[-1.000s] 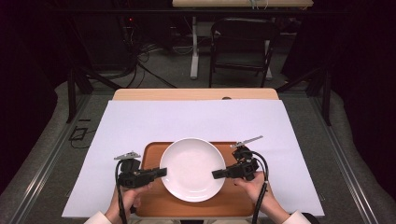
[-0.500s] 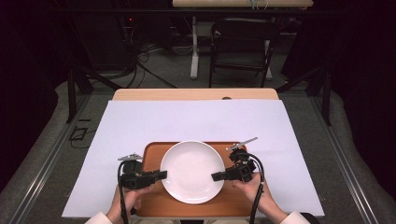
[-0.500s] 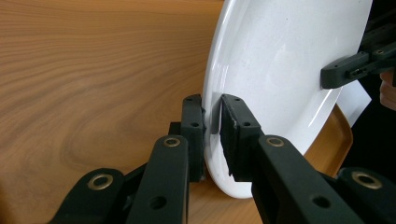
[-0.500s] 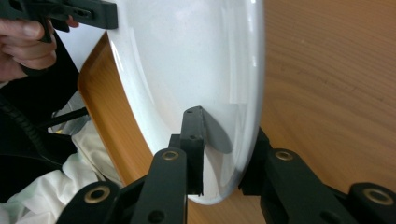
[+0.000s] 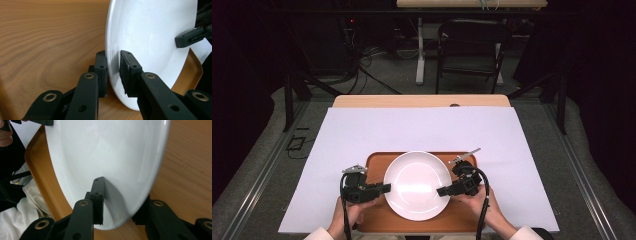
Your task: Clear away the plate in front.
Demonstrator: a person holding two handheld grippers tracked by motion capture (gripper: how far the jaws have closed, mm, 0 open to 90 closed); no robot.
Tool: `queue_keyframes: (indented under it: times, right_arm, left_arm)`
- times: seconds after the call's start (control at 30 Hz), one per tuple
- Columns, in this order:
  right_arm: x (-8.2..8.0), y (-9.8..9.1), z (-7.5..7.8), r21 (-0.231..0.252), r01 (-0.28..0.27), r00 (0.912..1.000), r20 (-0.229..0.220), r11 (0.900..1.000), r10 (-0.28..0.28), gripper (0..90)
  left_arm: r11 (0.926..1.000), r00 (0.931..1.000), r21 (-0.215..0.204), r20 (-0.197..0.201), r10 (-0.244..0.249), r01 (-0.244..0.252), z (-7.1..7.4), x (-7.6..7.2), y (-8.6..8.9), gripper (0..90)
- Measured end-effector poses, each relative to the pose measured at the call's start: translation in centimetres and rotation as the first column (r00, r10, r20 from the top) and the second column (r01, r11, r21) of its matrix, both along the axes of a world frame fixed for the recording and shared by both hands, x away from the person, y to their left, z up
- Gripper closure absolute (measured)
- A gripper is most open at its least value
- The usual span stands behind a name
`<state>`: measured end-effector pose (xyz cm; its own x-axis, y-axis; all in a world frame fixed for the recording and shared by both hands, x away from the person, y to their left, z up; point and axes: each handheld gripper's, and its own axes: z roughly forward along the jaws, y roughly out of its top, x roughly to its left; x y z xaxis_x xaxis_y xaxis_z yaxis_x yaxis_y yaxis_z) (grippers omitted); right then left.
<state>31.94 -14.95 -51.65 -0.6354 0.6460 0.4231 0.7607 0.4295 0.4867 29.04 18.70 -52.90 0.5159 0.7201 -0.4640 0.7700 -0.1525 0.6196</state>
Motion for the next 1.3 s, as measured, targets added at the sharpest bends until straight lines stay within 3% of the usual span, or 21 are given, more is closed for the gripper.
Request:
queue_keyframes:
  times: [0.3,0.47,0.73,1.13,1.3]
  right_arm:
    - [0.1,0.4,-0.4,-0.052,-0.018,0.9998,-0.004,0.9985,0.018,62.1]
    - [-0.1,0.7,-0.7,-0.111,-0.038,0.9992,0.011,0.9931,0.039,55.4]
    - [-0.3,1.1,-0.6,-0.161,-0.051,0.9983,0.022,0.9856,0.055,49.2]
    - [-0.5,1.7,-0.6,-0.198,-0.080,0.9954,0.037,0.9770,0.089,42.5]
    - [-0.5,2.1,-0.8,-0.227,-0.097,0.9939,0.030,0.9691,0.106,37.2]
  left_arm:
    - [0.9981,0.9993,0.051,0.007,-0.036,0.035,-0.1,0.0,-0.4,74.0]
    - [0.9964,0.9983,0.063,-0.018,-0.055,0.056,-0.3,0.2,-0.8,72.6]
    - [0.9936,0.9963,0.079,-0.034,-0.079,0.082,-0.5,0.2,-1.0,71.4]
    - [0.9899,0.9938,0.101,-0.060,-0.094,0.100,-0.7,0.1,-1.1,69.7]
    - [0.9891,0.9938,0.108,-0.059,-0.095,0.101,-0.7,0.0,-1.0,69.5]
